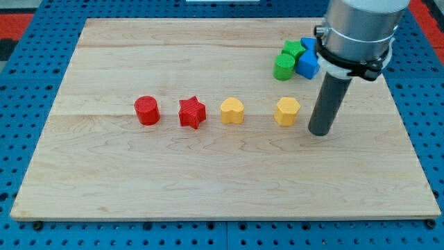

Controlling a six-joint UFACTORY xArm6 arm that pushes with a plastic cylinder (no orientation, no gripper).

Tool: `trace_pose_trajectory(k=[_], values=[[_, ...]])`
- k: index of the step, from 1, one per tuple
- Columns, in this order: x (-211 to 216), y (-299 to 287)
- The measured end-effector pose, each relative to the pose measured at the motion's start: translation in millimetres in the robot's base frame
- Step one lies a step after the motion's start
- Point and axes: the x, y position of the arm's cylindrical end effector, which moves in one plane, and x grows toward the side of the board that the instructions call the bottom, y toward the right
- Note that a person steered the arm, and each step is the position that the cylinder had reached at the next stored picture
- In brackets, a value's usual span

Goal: Move your arm towards the yellow hexagon

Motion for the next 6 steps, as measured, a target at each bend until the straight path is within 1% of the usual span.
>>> trace_pose_trajectory(k=[1,2,4,6], values=[[-31.4,5.4],[-34.0,5.4],[-25.1,2.7],[-25.1,-20.8]])
